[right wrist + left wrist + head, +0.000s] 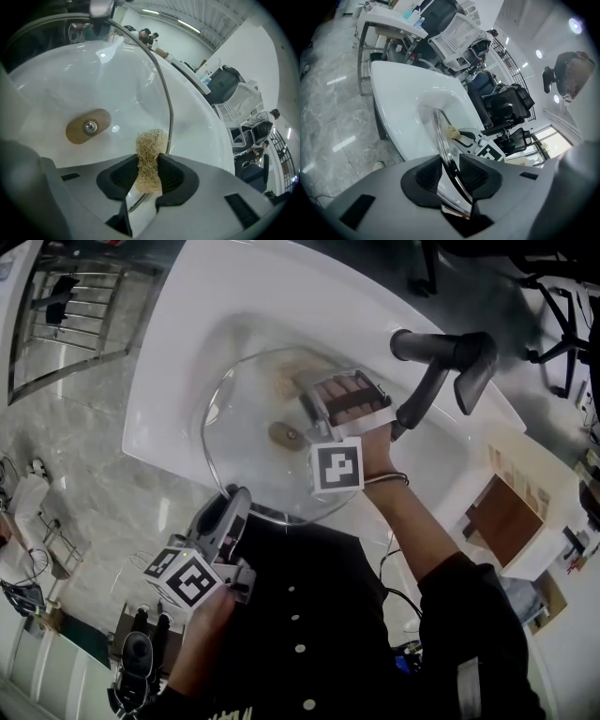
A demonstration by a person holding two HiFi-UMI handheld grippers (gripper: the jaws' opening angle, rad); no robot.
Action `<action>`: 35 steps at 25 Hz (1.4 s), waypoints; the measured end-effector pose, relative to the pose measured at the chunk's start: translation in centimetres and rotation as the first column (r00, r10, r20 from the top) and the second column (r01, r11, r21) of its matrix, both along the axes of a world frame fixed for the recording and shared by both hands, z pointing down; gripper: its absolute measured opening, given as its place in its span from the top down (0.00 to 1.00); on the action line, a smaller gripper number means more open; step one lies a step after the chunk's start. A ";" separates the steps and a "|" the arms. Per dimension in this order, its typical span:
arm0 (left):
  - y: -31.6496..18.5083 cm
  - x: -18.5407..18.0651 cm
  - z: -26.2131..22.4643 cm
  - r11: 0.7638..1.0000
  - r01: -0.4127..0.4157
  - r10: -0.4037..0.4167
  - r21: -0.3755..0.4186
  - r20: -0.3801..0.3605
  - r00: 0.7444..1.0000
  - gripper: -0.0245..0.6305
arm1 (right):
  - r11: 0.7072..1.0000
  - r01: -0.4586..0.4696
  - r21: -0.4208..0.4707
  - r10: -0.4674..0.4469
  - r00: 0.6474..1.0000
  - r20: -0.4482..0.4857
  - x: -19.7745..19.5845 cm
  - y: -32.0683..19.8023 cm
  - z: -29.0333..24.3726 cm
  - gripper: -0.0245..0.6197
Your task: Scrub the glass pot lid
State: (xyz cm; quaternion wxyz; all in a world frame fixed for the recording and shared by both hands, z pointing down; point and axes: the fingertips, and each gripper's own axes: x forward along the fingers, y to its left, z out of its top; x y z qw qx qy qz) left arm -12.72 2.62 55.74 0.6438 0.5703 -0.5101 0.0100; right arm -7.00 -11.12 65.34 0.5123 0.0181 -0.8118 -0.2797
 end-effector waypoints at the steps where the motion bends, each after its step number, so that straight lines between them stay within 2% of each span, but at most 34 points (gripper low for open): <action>1: 0.0 0.0 0.0 1.000 0.000 0.000 0.000 0.002 1.000 0.76 | 1.000 -0.012 -0.004 0.012 1.000 -0.009 0.3 0.1 0.1 0.75; 8: 0.0 -0.1 0.0 1.000 0.003 -0.003 -0.002 0.012 1.000 0.76 | 0.997 -0.067 -0.040 0.064 0.995 -0.076 3.0 1.0 0.6 0.75; 19: 0.0 0.0 0.0 1.000 0.000 0.000 -0.006 0.015 1.000 0.76 | 0.995 -0.040 -0.088 0.023 0.984 -0.179 7.8 2.8 0.5 0.75; 23: 0.1 0.0 0.0 1.000 -0.003 0.003 -0.008 0.015 1.000 0.76 | 0.996 -0.003 -0.090 -0.015 0.980 -0.199 8.3 3.4 0.4 0.75; 28: 0.0 0.1 0.0 1.000 -0.014 0.014 -0.005 0.016 1.000 0.76 | 0.995 -0.012 -0.103 -0.009 0.978 -0.207 8.5 3.4 0.5 0.75; 30: 0.1 0.2 0.0 1.000 -0.021 0.021 -0.002 0.020 1.000 0.76 | 0.996 -0.026 -0.085 0.010 0.983 -0.182 8.2 3.0 0.0 0.75; 33: 0.1 0.2 0.0 1.000 -0.024 0.024 -0.003 0.019 1.000 0.76 | 0.999 -0.046 -0.017 0.044 0.996 -0.077 6.2 1.8 -1.7 0.75; 35: 0.1 0.2 0.0 1.000 -0.024 0.024 -0.003 0.015 1.000 0.76 | 0.999 -0.034 0.033 0.035 0.999 -0.014 4.2 1.1 -2.6 0.75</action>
